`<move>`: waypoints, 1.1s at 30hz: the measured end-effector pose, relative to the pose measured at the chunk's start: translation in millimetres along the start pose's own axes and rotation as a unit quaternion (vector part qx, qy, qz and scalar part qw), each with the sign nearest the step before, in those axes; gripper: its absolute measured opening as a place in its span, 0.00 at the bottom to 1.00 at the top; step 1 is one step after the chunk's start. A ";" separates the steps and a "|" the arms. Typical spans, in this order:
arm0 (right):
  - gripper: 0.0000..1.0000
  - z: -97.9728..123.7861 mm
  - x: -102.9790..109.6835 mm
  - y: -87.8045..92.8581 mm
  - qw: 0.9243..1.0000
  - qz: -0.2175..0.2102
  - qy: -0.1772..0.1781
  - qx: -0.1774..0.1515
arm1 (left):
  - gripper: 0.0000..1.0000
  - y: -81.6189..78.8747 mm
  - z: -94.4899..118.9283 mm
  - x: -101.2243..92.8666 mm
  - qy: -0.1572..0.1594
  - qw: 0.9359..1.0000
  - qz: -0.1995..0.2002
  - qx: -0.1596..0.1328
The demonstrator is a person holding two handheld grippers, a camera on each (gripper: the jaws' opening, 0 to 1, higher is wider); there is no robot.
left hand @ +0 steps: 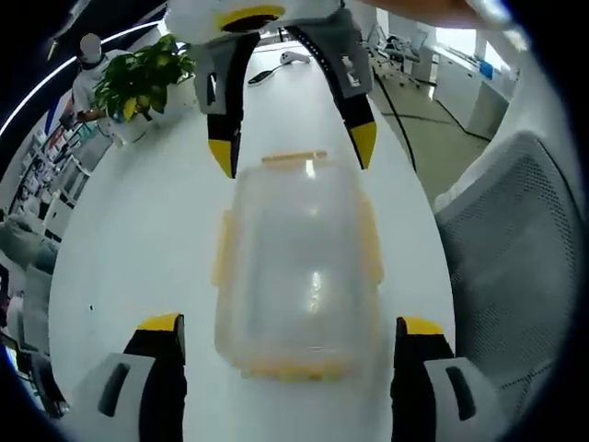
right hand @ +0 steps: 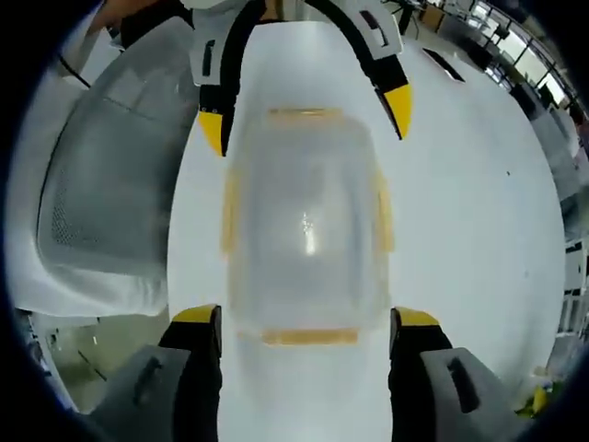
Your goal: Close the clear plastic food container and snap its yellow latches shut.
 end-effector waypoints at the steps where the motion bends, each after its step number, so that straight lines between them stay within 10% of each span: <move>1: 0.73 -1.3 -0.1 0.2 1.000 0.002 0.001 0.001 | 0.86 0.5 -1.2 -0.1 0.001 1.000 -0.005 0.002; 18: 0.69 -6.7 -3.1 0.1 1.000 -0.004 0.012 0.009 | 0.73 9.2 -0.7 1.3 0.014 1.000 -0.009 0.019; 33: 0.69 -29.2 -15.6 -46.3 1.000 0.008 0.009 -0.007 | 0.73 48.9 30.9 10.5 0.008 0.999 -0.003 0.053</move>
Point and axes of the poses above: the point that each gripper's makers call its tool centre point, and the gripper's own axes: z roughly backward along the fingers, x roughly to its left, y roughly out of its underside, the point moved 5 cm from there along z, roughly backward along the fingers, and after that the axes turned 13 degrees about -x, right-handed, at the moved point
